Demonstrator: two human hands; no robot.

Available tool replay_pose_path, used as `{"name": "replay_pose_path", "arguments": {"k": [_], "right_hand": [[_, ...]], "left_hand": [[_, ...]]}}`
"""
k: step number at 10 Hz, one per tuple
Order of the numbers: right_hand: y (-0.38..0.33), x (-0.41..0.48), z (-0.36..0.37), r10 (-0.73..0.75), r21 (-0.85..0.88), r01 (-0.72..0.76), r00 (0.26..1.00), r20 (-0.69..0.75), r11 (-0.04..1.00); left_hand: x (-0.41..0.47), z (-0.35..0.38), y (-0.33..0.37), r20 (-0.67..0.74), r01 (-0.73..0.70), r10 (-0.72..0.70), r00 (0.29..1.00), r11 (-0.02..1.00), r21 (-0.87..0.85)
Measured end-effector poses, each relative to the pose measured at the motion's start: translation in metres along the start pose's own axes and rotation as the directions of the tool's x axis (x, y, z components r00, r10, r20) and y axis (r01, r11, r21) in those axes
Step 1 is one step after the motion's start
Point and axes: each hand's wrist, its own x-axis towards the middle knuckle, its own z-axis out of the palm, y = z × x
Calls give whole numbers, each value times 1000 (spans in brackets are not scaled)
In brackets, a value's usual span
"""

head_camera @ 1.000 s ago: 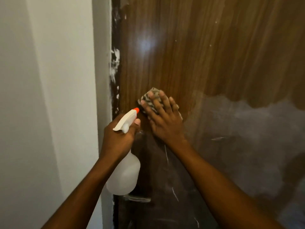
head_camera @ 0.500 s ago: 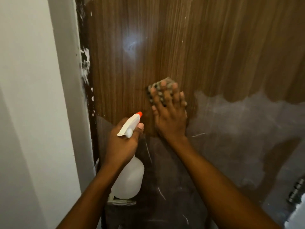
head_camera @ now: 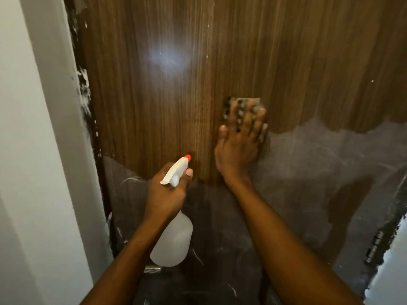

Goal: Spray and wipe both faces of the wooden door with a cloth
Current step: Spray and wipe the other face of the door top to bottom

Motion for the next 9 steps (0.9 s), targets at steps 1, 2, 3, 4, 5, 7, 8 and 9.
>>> {"name": "replay_pose_path", "arguments": {"k": [1, 2, 3, 4, 5, 7, 8, 9], "right_hand": [[22, -33, 1, -495, 41, 494, 856, 148, 868], [87, -62, -6, -556, 26, 562, 809, 192, 827], [122, -60, -17, -349, -39, 361, 920, 178, 932], [120, -20, -24, -32, -86, 40, 995, 96, 996], [90, 8, -25, 119, -41, -117, 991, 63, 992], [119, -47, -19, -522, -4, 539, 818, 244, 842], [154, -55, -23, -405, -39, 423, 887, 222, 905], [169, -36, -37, -124, -71, 135, 981, 151, 988]], "left_hand": [[-3, 19, 5, -37, 43, -44, 998, 999, -33], [-8, 37, 13, -51, 36, -35, 998, 999, 4], [-14, 54, 18, -22, 29, -29, 999, 1000, 3], [-13, 63, 19, 9, -1, 1, 1000, 1000, -15], [-19, 72, 20, 32, 10, -10, 999, 1000, 11], [-31, 97, 26, -13, 72, -71, 997, 997, 39], [-29, 100, 23, 76, 1, -1, 997, 1000, 7], [-26, 96, 21, 121, -61, 61, 991, 998, -3]]}}
